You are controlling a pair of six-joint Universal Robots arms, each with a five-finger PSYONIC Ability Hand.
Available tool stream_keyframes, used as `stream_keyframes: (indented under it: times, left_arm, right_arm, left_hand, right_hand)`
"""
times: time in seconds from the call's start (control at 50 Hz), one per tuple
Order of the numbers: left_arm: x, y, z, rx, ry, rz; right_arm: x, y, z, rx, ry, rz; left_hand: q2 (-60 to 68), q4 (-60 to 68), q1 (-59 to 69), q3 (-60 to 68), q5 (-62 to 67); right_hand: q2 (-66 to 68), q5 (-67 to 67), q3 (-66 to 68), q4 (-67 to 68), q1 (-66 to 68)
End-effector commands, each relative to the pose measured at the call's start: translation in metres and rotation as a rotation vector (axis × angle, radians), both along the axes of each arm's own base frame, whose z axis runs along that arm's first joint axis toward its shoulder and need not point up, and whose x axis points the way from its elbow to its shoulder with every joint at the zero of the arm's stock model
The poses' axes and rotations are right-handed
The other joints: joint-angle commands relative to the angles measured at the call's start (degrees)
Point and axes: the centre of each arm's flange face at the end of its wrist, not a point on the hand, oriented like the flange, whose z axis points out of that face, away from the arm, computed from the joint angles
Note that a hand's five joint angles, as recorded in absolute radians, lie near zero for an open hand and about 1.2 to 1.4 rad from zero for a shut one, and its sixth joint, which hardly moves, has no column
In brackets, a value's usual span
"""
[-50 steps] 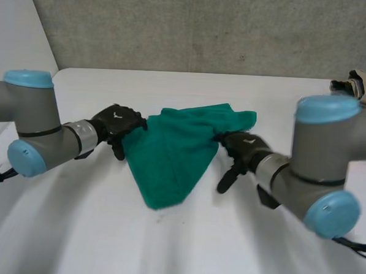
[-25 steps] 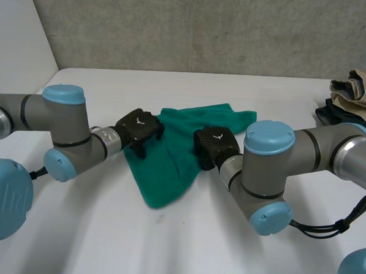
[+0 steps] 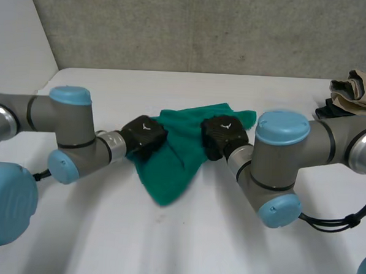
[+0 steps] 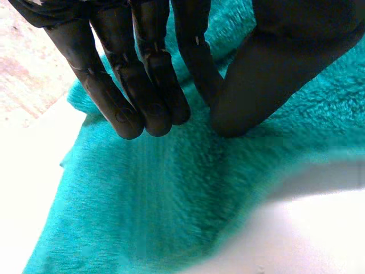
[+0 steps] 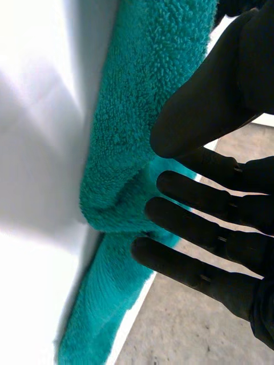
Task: Fold the laundry.
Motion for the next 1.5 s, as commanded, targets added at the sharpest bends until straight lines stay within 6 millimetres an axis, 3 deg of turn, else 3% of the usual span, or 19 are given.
stream_keyframes:
  times: [0.02,0.2,0.28,0.34,0.42,0.52,0.54,0.56,0.58,0.8,0.82,0.88,0.94,1.08,1.26,1.4,1.44,1.46,1.5]
  left_arm:
    - [0.011,0.022,0.068,-0.022,0.026,0.067]
    - [0.028,0.083,0.176,-0.144,0.3,0.105]
    - [0.033,0.098,0.197,-0.164,0.421,0.107]
    - [0.034,0.099,0.195,-0.137,0.454,0.119]
    - [0.034,0.1,0.175,-0.055,0.432,0.141]
    - [0.033,0.09,0.112,0.102,0.309,0.218]
    - [0.035,0.088,0.106,0.11,0.289,0.242]
    - [0.041,0.081,0.093,0.128,0.251,0.302]
    - [0.044,0.079,0.089,0.134,0.236,0.326]
    - [0.056,0.094,0.108,0.126,0.241,0.295]
    - [0.057,0.099,0.109,0.131,0.235,0.288]
    - [0.063,0.116,0.105,0.183,0.19,0.283]
    - [0.073,0.137,0.102,0.233,0.124,0.296]
    - [0.091,0.179,0.087,0.32,-0.005,0.326]
    - [0.093,0.185,0.065,0.234,-0.051,0.316]
    - [0.086,0.174,0.047,0.175,-0.075,0.285]
    - [0.084,0.171,0.046,0.162,-0.069,0.28]
    - [0.082,0.168,0.046,0.148,-0.057,0.275]
    - [0.08,0.165,0.046,0.132,-0.042,0.273]
  right_arm:
    - [-0.01,-0.011,0.035,-0.056,-0.024,-0.028]
    - [-0.044,-0.024,0.14,-0.264,-0.121,-0.096]
    - [-0.054,-0.028,0.185,-0.377,-0.202,-0.077]
    - [-0.05,-0.028,0.188,-0.372,-0.224,-0.035]
    - [-0.038,-0.031,0.168,-0.315,-0.222,0.039]
    - [-0.016,-0.035,0.105,-0.149,-0.155,0.064]
    - [-0.016,-0.036,0.096,-0.119,-0.14,0.056]
    - [-0.016,-0.035,0.079,-0.056,-0.104,0.038]
    - [-0.018,-0.034,0.071,-0.022,-0.086,0.023]
    - [-0.06,0.005,0.03,0.276,0.062,-0.096]
    - [-0.063,0.009,0.027,0.283,0.076,-0.088]
    - [-0.068,0.024,0.023,0.275,0.123,-0.041]
    - [-0.069,0.032,0.019,0.246,0.152,-0.004]
    - [-0.062,0.043,0.008,0.132,0.185,0.063]
    - [-0.031,0.041,-0.014,0.086,0.137,0.116]
    - [-0.01,0.04,-0.031,0.079,0.125,0.144]
    - [-0.008,0.038,-0.032,0.072,0.114,0.136]
    - [-0.005,0.034,-0.033,0.052,0.102,0.122]
    - [-0.005,0.029,-0.032,0.034,0.095,0.098]
  left_hand:
    - [11.7,11.6,14.8,12.0,12.9]
    - [11.7,11.6,14.8,12.0,12.9]
    - [11.7,11.6,14.8,12.0,12.9]
    - [11.7,11.6,14.8,12.0,12.9]
    - [11.7,11.6,14.8,12.0,12.9]
    - [11.7,11.6,14.8,12.0,12.9]
    - [11.7,11.6,14.8,12.0,12.9]
    - [11.7,11.6,14.8,12.0,12.9]
    - [11.7,11.6,14.8,12.0,12.9]
    - [11.7,11.6,14.8,12.0,12.9]
    - [3.7,3.6,6.8,4.0,5.0]
    - [-23.0,-23.1,-20.0,-22.7,-21.8]
    - [-35.4,-35.4,-32.3,-35.0,-34.1]
    - [-37.8,-37.8,-34.7,-37.4,-36.5]
    - [-38.3,-38.3,-35.2,-37.9,-37.0]
    - [-18.6,-18.7,-15.6,-18.3,-17.4]
    - [-7.7,-7.8,-4.6,-7.4,-6.5]
    - [7.7,7.6,10.7,8.0,8.9]
    - [11.7,11.6,14.8,12.0,12.9]
  right_hand:
    - [12.4,12.4,12.1,11.5,16.2]
    - [12.4,12.4,12.1,11.5,16.2]
    - [12.4,12.4,12.1,11.5,16.2]
    - [12.4,12.4,12.1,11.5,16.2]
    - [12.4,12.4,12.1,11.5,16.2]
    - [12.4,12.4,12.1,11.5,16.2]
    - [5.9,5.9,5.6,4.9,9.7]
    - [-23.2,-23.1,-23.4,-24.1,-19.4]
    - [-32.1,-32.1,-32.4,-33.0,-28.3]
    - [-54.4,-54.4,-54.6,-55.3,-50.6]
    - [-54.4,-54.4,-54.7,-55.3,-50.6]
    - [-54.2,-54.2,-54.5,-55.2,-50.5]
    - [-52.2,-52.2,-52.5,-53.2,-48.4]
    - [-48.9,-48.8,-49.1,-49.8,-45.1]
    - [-40.6,-40.6,-40.9,-41.6,-36.8]
    - [-27.7,-27.7,-27.9,-28.6,-23.9]
    - [-16.3,-16.2,-16.5,-17.2,-12.5]
    - [0.8,0.8,0.5,-0.2,4.5]
    - [12.4,12.4,12.1,11.4,16.2]
